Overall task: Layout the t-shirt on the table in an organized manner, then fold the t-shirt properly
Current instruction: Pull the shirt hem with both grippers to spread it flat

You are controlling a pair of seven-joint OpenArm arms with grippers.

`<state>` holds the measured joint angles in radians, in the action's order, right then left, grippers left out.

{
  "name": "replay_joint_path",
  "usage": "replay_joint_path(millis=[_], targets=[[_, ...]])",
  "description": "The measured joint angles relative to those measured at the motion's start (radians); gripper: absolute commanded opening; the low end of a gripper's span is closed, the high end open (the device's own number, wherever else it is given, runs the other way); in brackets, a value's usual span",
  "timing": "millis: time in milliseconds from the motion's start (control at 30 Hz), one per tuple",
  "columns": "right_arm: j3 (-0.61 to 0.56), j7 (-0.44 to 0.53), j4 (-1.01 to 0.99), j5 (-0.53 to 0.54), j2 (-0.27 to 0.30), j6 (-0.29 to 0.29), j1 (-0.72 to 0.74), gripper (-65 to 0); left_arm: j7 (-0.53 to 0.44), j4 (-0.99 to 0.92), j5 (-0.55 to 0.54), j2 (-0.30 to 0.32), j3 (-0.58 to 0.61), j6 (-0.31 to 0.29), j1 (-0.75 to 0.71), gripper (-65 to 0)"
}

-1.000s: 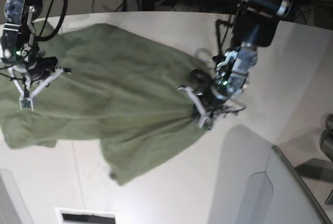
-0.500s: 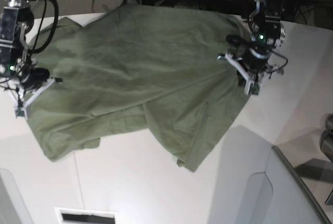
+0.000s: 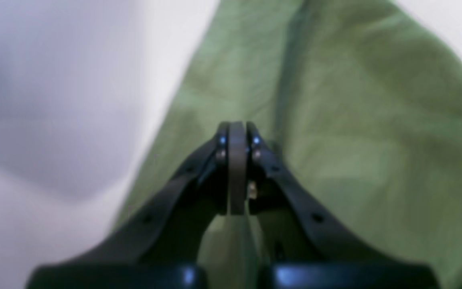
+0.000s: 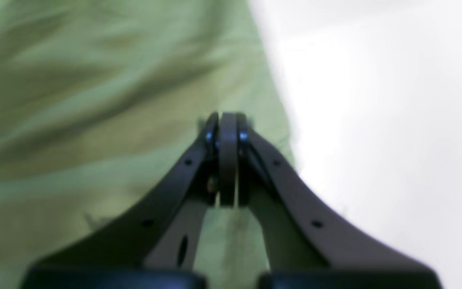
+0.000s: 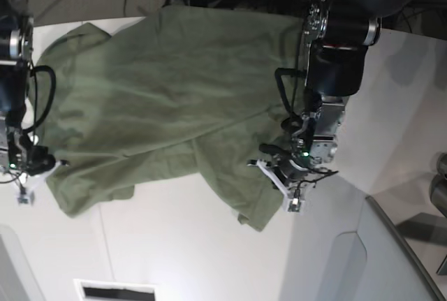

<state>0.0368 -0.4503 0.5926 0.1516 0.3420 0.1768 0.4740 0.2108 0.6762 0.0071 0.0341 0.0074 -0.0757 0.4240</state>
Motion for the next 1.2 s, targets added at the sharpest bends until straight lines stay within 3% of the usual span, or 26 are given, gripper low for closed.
replay_joint_path(millis=[33, 67, 233, 333, 433, 500, 700, 800, 933, 1000, 1200], targets=[[-0.001, 0.021, -0.072, -0.003, 0.005, 0.033, 0.026, -65.0, -0.019, -0.066, 0.003, -0.003, 0.0, 0.048, 0.018, -65.0], [-0.001, 0.037, -0.142, 0.006, 0.008, 0.06, 0.054, -65.0, -0.098, -0.129, -0.004, -0.003, -0.002, 0.058, 0.033, -65.0], [-0.002, 0.065, -0.221, 0.002, -0.009, 0.061, 0.09, -65.0, -0.124, -0.222, -0.004, 0.007, -0.002, 0.072, 0.075, -65.0], [0.005, 0.065, -0.221, 0.01, -0.006, -0.026, 0.088, -65.0, -0.135, -0.197, -0.008, 0.041, -0.011, 0.083, 0.051, -65.0], [0.006, 0.061, -0.224, 0.018, 0.024, -0.157, 0.088, -65.0, -0.12, -0.145, -0.004, 0.103, -0.011, 0.185, 0.011, -65.0], [0.009, 0.076, -0.226, 0.013, 0.044, -0.215, 0.097, -65.0, -0.098, -0.105, -0.004, 0.138, -0.016, 0.202, -0.02, -65.0], [0.009, 0.097, -0.22, 0.014, 0.041, -0.237, 0.131, -65.0, -0.057, 0.014, -0.011, 0.135, -0.017, 0.192, -0.057, -65.0], [0.009, 0.092, -0.207, 0.009, 0.043, -0.204, 0.137, -65.0, -0.05, 0.108, -0.011, 0.139, -0.017, 0.198, -0.063, -65.0], [0.007, 0.003, -0.063, 0.015, 0.045, 0.03, 0.094, -65.0, 0.033, 0.222, -0.007, 0.133, -0.005, 0.195, -0.086, -65.0], [0.005, -0.036, -0.029, 0.005, 0.021, 0.093, 0.084, -65.0, 0.041, 0.23, 0.0, 0.111, -0.004, 0.196, -0.093, -65.0], [-0.002, -0.066, -0.041, 0.005, -0.041, 0.127, 0.079, -65.0, 0.048, 0.219, 0.0, 0.108, 0.0, 0.186, -0.093, -65.0]])
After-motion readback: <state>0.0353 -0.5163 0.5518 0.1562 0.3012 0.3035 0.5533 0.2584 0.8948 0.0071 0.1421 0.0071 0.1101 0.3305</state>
